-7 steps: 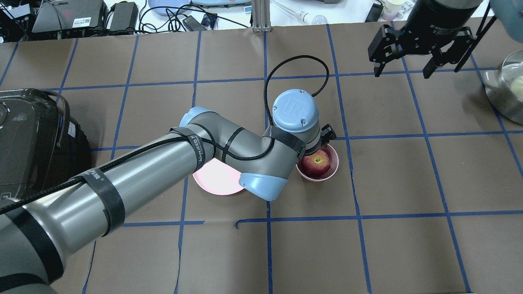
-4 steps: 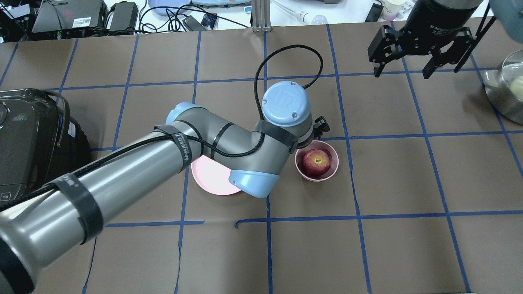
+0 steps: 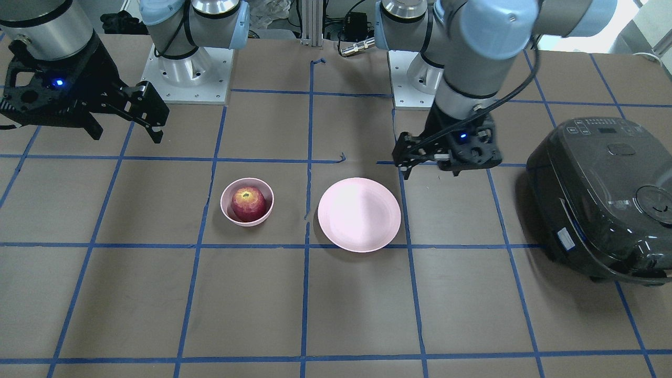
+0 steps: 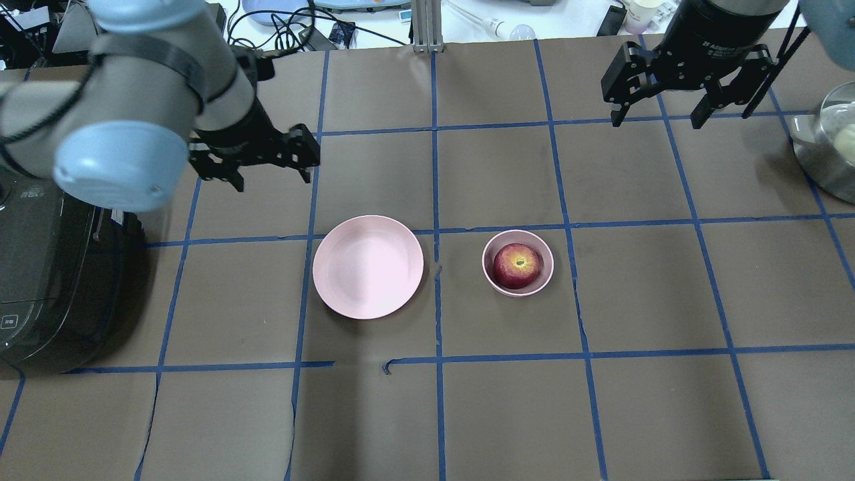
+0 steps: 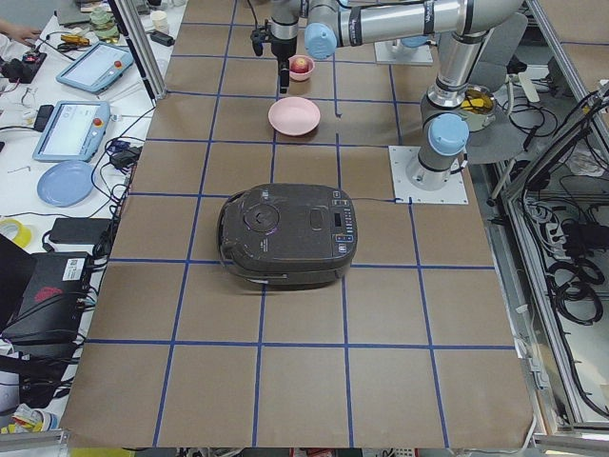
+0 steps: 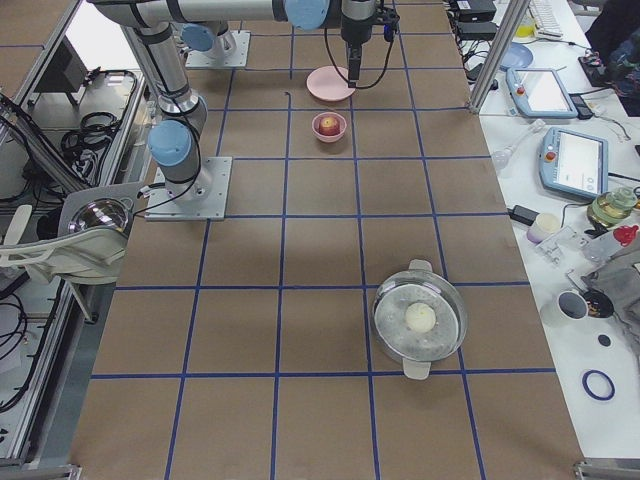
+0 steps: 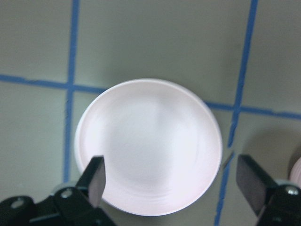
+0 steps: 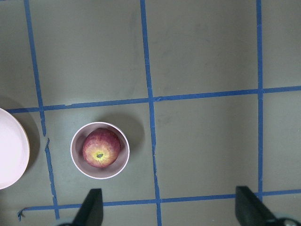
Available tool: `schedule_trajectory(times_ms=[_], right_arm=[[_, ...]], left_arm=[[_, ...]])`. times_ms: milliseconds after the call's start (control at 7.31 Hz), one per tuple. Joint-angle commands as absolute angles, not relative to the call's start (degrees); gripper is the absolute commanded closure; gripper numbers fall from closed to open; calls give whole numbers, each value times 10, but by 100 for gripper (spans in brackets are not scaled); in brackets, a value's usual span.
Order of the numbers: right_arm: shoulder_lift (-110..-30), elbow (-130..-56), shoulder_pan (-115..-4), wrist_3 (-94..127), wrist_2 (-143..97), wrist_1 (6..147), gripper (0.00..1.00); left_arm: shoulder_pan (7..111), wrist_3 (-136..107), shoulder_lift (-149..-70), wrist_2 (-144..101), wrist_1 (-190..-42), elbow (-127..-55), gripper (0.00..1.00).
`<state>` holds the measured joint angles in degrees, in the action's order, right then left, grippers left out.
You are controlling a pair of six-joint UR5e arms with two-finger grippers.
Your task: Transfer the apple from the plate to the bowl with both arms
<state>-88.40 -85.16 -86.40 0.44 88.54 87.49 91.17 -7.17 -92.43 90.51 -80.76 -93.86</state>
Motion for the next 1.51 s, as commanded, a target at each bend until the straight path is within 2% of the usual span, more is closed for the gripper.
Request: schedule_trajectory(times_ms=[0,1368], right_arm=[[-883,-852,-864,4,886,875,0],[-883,-852,-864,4,885,875,0]], left_arm=[[884,-47,-918,904,-968,-793,0],[884,14,-919,907,-938,-825,0]])
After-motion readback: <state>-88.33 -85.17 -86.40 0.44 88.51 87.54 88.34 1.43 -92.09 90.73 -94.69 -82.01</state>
